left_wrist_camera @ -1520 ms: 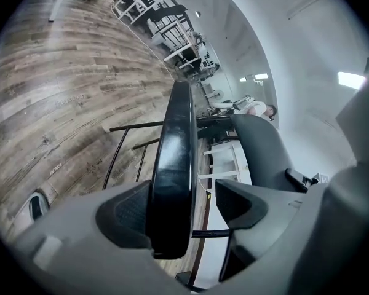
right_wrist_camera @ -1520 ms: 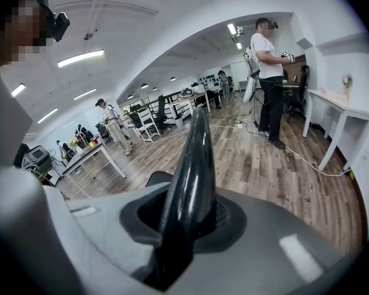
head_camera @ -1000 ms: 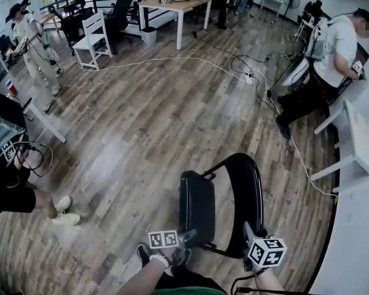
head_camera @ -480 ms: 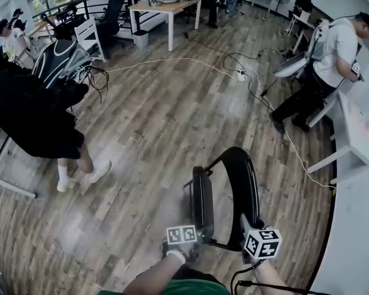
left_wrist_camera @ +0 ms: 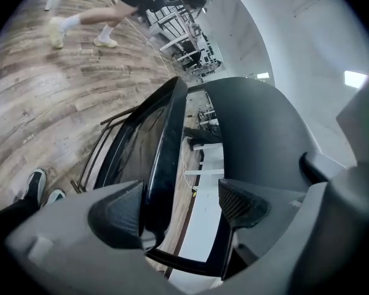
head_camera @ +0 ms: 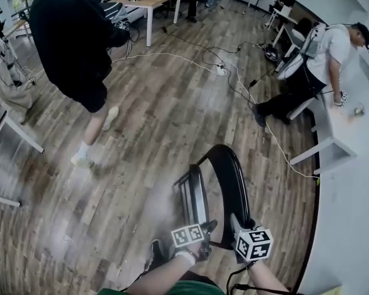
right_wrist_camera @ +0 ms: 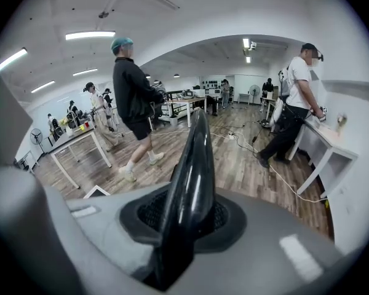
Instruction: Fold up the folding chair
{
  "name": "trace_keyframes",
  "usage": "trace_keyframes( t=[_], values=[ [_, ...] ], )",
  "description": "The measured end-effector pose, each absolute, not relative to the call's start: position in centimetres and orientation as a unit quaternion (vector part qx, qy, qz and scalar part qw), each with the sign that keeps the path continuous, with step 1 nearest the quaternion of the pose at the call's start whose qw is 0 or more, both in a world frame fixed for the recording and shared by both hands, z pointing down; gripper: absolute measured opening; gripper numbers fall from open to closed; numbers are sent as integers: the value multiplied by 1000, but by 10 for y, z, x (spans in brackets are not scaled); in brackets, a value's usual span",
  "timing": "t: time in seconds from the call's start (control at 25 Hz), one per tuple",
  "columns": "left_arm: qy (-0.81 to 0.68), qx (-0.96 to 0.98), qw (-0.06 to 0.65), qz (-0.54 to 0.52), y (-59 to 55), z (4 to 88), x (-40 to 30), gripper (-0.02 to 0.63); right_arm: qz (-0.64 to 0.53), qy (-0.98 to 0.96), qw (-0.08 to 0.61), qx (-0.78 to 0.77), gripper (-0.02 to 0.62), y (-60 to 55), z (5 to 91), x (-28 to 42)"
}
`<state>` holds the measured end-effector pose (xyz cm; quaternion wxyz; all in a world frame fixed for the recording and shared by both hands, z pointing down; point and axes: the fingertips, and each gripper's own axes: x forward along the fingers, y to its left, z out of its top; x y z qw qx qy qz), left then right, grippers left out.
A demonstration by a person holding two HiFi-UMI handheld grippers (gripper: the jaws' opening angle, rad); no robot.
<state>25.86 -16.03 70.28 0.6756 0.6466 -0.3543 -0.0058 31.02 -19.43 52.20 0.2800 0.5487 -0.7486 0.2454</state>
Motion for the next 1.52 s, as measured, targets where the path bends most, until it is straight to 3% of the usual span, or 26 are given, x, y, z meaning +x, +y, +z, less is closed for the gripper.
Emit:
trace_keyframes(
  t=[0.4, 1.16, 1.36, 1.52],
  values=[
    [-354, 647, 675, 23, -164, 705, 287, 364, 244, -748, 283, 548, 87, -199, 522, 324],
    [-335, 677, 654, 32, -176, 706, 379, 334, 268, -752, 263, 542, 87, -213, 531, 414],
    [-317, 743, 581, 102, -174, 707, 353, 334, 267, -753, 263, 542, 87, -211, 532, 412],
    [-335, 750, 562, 91, -192, 688, 301, 334, 265, -752, 265, 543, 87, -212, 530, 410]
  ],
)
